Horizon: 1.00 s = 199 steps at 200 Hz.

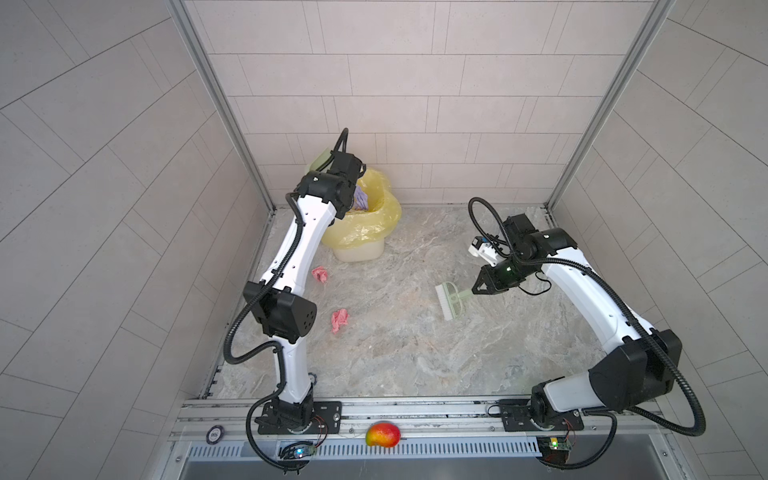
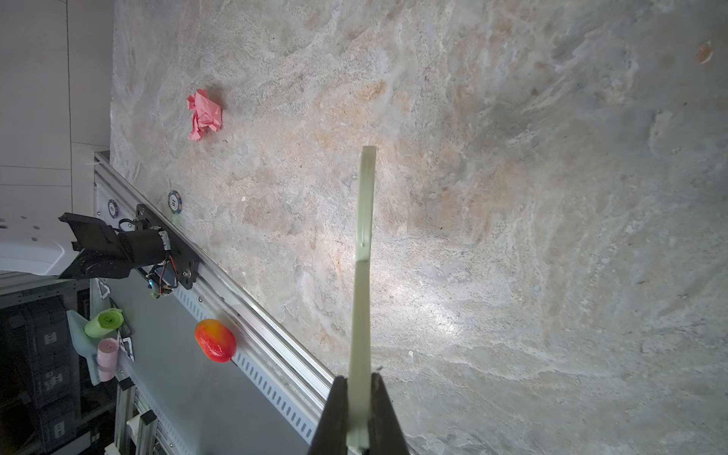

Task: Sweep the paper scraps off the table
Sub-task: 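Tip the green dustpan over the yellow bin with the left gripper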

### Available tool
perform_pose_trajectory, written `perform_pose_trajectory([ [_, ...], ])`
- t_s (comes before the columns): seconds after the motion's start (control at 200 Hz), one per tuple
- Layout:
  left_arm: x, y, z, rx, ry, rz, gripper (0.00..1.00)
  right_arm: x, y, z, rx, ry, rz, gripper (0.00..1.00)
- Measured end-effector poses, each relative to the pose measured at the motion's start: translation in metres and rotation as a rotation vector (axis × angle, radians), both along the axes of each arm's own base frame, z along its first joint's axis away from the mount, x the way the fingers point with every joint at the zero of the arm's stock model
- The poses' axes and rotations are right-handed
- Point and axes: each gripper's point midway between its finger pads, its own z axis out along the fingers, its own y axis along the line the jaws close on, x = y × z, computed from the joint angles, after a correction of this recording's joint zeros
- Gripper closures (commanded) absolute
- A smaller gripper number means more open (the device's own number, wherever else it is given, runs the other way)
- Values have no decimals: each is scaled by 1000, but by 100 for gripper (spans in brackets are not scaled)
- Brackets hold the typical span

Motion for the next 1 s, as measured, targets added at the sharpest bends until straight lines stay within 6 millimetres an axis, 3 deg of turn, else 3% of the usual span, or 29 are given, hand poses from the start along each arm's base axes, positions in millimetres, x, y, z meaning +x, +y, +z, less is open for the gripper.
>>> perform_pose_trajectory([
  [0.225, 19, -8, -4, 212, 70, -50, 100, -6, -1, -2, 6, 5, -8, 100],
  [0.52, 27, -8, 3, 384, 106, -75, 100, -6, 0, -2, 15, -2, -16, 100],
  [0.786, 23, -5, 23, 374, 22, -44, 100, -3, 2, -3, 27, -7, -23, 100],
  [0.996, 7, -13, 26, 205, -124, -36, 100, -1, 13, -10, 70, 6, -42, 100],
])
